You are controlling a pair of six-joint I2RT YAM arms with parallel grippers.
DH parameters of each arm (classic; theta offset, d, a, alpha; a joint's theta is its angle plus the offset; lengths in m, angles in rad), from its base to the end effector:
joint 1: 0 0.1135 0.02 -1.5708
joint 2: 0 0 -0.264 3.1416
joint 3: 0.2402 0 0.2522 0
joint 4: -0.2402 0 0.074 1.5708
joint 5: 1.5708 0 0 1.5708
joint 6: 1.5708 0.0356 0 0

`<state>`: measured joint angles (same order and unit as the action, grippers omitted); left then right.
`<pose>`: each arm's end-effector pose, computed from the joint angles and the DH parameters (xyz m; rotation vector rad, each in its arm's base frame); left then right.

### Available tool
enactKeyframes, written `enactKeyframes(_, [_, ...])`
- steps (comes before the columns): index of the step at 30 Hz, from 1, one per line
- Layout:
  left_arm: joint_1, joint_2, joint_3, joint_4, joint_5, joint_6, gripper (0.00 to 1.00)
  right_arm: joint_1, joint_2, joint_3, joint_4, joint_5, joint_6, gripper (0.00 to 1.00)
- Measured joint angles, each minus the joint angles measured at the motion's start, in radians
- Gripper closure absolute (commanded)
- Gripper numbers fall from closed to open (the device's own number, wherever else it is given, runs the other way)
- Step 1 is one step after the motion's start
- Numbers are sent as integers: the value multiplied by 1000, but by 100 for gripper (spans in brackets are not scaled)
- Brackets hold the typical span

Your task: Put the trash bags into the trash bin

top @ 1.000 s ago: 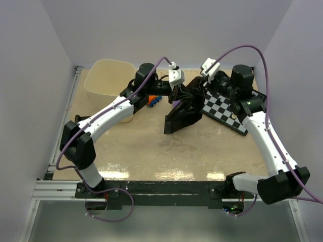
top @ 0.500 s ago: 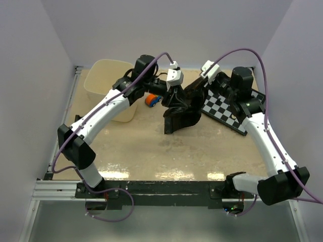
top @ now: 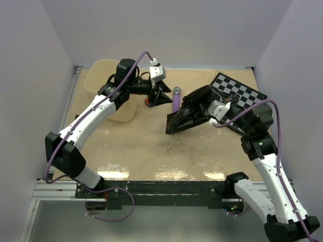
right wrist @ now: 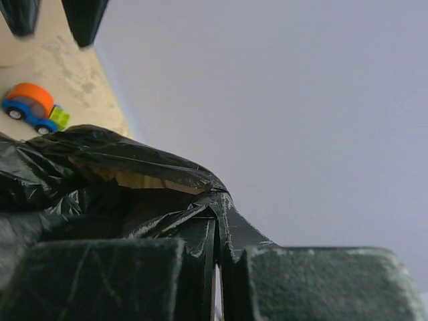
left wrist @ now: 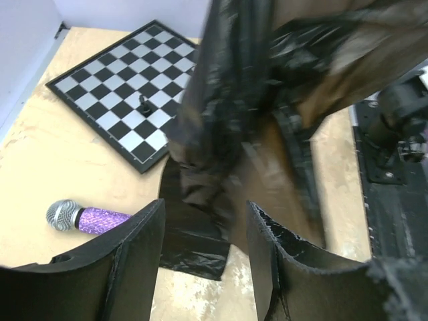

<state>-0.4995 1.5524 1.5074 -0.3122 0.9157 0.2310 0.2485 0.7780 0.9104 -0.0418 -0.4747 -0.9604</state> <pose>0.2956 -0.1935 0.3929 1.2283 1.4736 -1.0551 0.1628 0.0581 0.4002 -1.1357 0.9711 -0.2236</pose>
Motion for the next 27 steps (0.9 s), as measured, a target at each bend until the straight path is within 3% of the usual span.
enactKeyframes(9, [-79,20,-105,289,-121,-131,38,3,11,2,11,-59,-120,100])
enactKeyframes(16, [-146,-63,-142,312,-368,-136,34,14,69,5,4,-25,-86,100])
enactKeyframes(21, [-171,-131,-171,359,-404,-111,31,50,74,8,11,-5,-40,100])
enactKeyframes(27, [-202,-43,-167,400,-405,-89,29,79,112,48,21,18,15,100])
